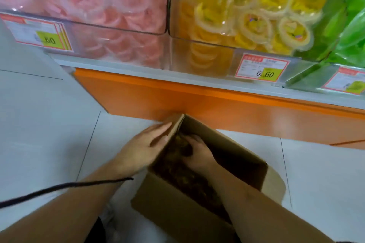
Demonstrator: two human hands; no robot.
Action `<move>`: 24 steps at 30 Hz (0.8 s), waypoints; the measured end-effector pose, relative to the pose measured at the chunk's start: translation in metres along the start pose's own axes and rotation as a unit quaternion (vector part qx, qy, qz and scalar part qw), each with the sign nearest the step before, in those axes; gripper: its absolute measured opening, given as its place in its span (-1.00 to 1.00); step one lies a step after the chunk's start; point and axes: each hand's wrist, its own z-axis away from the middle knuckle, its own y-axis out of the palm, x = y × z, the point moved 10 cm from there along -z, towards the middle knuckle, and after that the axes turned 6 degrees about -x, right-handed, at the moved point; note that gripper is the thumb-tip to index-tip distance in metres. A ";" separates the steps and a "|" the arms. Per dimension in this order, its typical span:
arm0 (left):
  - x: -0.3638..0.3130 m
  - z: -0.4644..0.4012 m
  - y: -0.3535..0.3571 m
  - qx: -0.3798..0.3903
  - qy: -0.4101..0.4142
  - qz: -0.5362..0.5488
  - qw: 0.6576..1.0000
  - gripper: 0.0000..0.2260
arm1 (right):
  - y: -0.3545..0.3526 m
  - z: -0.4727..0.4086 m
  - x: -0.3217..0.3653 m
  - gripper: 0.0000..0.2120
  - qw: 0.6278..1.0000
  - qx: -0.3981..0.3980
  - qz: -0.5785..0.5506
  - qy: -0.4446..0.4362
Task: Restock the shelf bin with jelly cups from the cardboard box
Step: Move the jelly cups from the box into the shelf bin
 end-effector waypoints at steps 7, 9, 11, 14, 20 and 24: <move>0.026 -0.016 0.011 0.011 -0.008 0.082 0.996 -0.60 | 0.043 -0.026 -0.022 -0.38 0.998 -0.037 -0.048 0.011; 0.027 -0.017 0.010 0.008 0.000 0.071 0.997 -0.59 | 0.047 -0.024 -0.017 -0.46 0.999 -0.031 -0.039 -0.004; 0.027 -0.017 0.010 0.008 -0.001 0.071 0.997 -0.59 | 0.048 -0.023 -0.015 -0.53 0.999 -0.021 -0.024 -0.003; 0.021 -0.014 0.008 0.007 -0.002 0.078 0.997 -0.60 | 0.038 -0.020 -0.018 -0.60 1.000 -0.008 -0.010 0.018; 0.000 0.001 -0.009 0.007 -0.011 0.008 1.000 -0.57 | -0.010 0.017 -0.005 -0.74 0.997 -0.039 -0.054 0.030; -0.049 0.017 -0.043 -0.055 0.016 -0.090 0.994 -0.70 | -0.065 0.053 0.049 -0.74 0.997 -0.042 -0.036 -0.044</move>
